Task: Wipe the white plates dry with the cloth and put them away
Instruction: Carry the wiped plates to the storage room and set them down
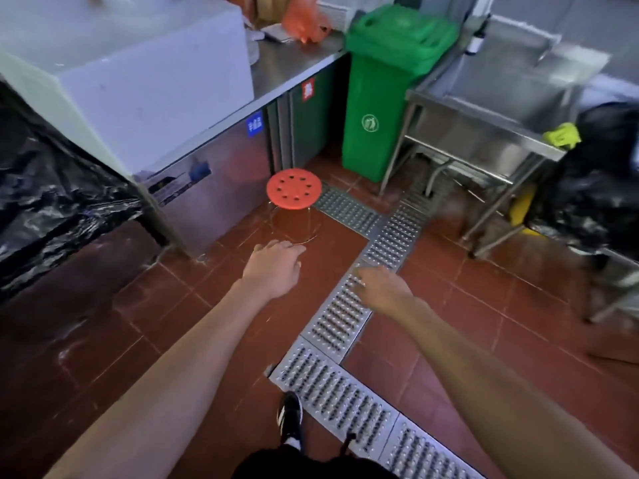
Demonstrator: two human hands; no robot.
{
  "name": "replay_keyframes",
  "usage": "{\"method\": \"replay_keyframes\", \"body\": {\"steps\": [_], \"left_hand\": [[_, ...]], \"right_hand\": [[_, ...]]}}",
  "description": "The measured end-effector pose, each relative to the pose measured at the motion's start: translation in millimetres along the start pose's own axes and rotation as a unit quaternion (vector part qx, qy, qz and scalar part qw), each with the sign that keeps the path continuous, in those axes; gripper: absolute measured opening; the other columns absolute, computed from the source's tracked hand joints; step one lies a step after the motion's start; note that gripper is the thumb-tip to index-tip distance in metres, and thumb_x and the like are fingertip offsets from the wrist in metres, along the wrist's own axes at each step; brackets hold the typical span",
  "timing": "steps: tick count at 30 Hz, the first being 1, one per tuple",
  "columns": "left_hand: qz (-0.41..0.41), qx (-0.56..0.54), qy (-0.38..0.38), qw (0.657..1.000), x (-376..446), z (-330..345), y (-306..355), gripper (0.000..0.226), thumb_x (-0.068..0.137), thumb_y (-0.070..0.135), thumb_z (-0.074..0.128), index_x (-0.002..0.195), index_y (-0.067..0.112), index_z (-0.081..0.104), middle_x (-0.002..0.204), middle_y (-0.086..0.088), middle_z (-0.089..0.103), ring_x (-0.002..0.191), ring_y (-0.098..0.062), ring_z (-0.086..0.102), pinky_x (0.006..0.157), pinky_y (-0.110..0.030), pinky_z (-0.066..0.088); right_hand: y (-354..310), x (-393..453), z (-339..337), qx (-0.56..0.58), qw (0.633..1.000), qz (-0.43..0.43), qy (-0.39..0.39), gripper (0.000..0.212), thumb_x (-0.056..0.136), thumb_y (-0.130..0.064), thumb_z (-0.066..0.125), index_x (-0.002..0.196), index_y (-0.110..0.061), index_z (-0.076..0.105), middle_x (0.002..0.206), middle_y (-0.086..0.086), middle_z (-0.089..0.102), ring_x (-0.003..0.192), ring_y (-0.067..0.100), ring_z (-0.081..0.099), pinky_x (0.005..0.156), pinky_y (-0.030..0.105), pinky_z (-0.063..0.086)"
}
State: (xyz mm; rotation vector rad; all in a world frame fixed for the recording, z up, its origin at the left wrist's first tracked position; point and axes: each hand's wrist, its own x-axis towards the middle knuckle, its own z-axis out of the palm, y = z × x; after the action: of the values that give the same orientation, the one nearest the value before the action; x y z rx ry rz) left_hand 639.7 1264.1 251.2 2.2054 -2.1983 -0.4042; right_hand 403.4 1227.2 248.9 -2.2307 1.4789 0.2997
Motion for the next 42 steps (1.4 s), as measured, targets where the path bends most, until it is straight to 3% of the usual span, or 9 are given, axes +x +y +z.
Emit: {"method": "replay_keyframes", "body": {"steps": [10, 18, 21, 25, 28, 30, 32, 35, 42], "left_hand": [[0.194, 0.05, -0.059, 0.978, 163.7, 11.5, 165.9, 0.044, 0.103, 0.027, 0.046, 0.146, 0.029, 0.05, 0.143, -0.001, 0.059, 0.132, -0.024, 0.052, 0.11, -0.051, 0.039], [0.264, 0.073, -0.065, 0.959, 260.1, 25.4, 341.8, 0.042, 0.103, 0.029, 0.048, 0.145, 0.028, 0.053, 0.141, 0.0, 0.062, 0.127, -0.02, 0.059, 0.11, -0.049, 0.045], [0.273, 0.075, -0.054, 0.958, 284.3, 27.9, 403.3, 0.041, 0.103, 0.033, 0.05, 0.144, 0.03, 0.054, 0.142, 0.001, 0.061, 0.128, -0.021, 0.058, 0.11, -0.048, 0.043], [0.29, 0.082, -0.054, 0.952, 308.3, 28.2, 468.7, 0.034, 0.102, 0.036, 0.049, 0.131, 0.029, 0.065, 0.129, -0.001, 0.07, 0.116, -0.023, 0.064, 0.103, -0.044, 0.048], [0.296, 0.093, -0.061, 0.949, 331.5, 26.9, 512.0, 0.035, 0.102, 0.038, 0.05, 0.134, 0.03, 0.061, 0.133, -0.001, 0.067, 0.121, -0.023, 0.061, 0.106, -0.045, 0.046], [0.304, 0.094, -0.066, 0.946, 347.6, 25.5, 536.0, 0.039, 0.103, 0.038, 0.05, 0.14, 0.03, 0.057, 0.137, -0.002, 0.064, 0.126, -0.024, 0.057, 0.108, -0.046, 0.043], [0.316, 0.092, -0.072, 0.941, 363.8, 25.8, 555.9, 0.041, 0.103, 0.038, 0.048, 0.143, 0.03, 0.054, 0.141, -0.001, 0.061, 0.13, -0.024, 0.054, 0.11, -0.047, 0.041], [0.325, 0.083, -0.086, 0.938, 396.8, 29.6, 582.2, 0.042, 0.103, 0.038, 0.048, 0.144, 0.031, 0.053, 0.143, 0.0, 0.059, 0.133, -0.024, 0.051, 0.111, -0.047, 0.039], [0.359, 0.044, -0.092, 0.928, 503.9, 21.0, 642.1, 0.035, 0.101, 0.037, 0.049, 0.134, 0.032, 0.061, 0.138, -0.001, 0.062, 0.129, -0.026, 0.055, 0.108, -0.045, 0.041]], "right_hand": [[178.7, -4.3, -36.1, 0.085, 0.981, 0.172, 0.023, 0.033, 0.1, -0.028, 0.049, 0.131, -0.027, 0.061, 0.118, 0.005, 0.071, 0.101, 0.028, 0.069, 0.087, 0.042, 0.058], [351.7, -26.6, -71.1, 0.128, 0.96, 0.242, 0.052, 0.036, 0.103, -0.027, 0.043, 0.137, -0.02, 0.053, 0.12, 0.01, 0.067, 0.1, 0.027, 0.067, 0.085, 0.041, 0.058], [412.7, -39.2, -89.1, 0.141, 0.949, 0.269, 0.083, 0.028, 0.102, -0.025, 0.043, 0.125, -0.016, 0.058, 0.114, 0.01, 0.068, 0.091, 0.026, 0.065, 0.074, 0.036, 0.054], [470.0, -51.3, -110.9, 0.151, 0.94, 0.287, 0.11, 0.025, 0.102, -0.026, 0.047, 0.122, -0.018, 0.059, 0.113, 0.008, 0.068, 0.093, 0.027, 0.064, 0.08, 0.039, 0.055], [505.8, -53.2, -124.8, 0.149, 0.935, 0.293, 0.133, 0.018, 0.101, -0.026, 0.048, 0.112, -0.018, 0.059, 0.11, 0.006, 0.067, 0.092, 0.028, 0.065, 0.077, 0.038, 0.054], [526.3, -52.8, -134.3, 0.144, 0.931, 0.301, 0.147, 0.01, 0.099, -0.026, 0.049, 0.092, -0.02, 0.053, 0.1, 0.005, 0.065, 0.088, 0.029, 0.063, 0.07, 0.035, 0.047], [544.9, -50.3, -142.7, 0.151, 0.926, 0.309, 0.157, 0.018, 0.097, -0.025, 0.05, 0.08, -0.024, 0.043, 0.093, 0.004, 0.061, 0.083, 0.029, 0.059, 0.068, 0.035, 0.044], [575.7, -38.9, -156.9, 0.175, 0.915, 0.331, 0.152, 0.008, 0.095, -0.024, 0.049, 0.096, -0.02, 0.056, 0.1, 0.004, 0.064, 0.09, 0.032, 0.061, 0.078, 0.04, 0.053], [652.6, 15.0, -198.6, 0.205, 0.887, 0.371, 0.185, 0.038, 0.098, -0.029, 0.057, 0.135, -0.019, 0.059, 0.131, 0.013, 0.066, 0.119, 0.035, 0.062, 0.096, 0.042, 0.052]]}}
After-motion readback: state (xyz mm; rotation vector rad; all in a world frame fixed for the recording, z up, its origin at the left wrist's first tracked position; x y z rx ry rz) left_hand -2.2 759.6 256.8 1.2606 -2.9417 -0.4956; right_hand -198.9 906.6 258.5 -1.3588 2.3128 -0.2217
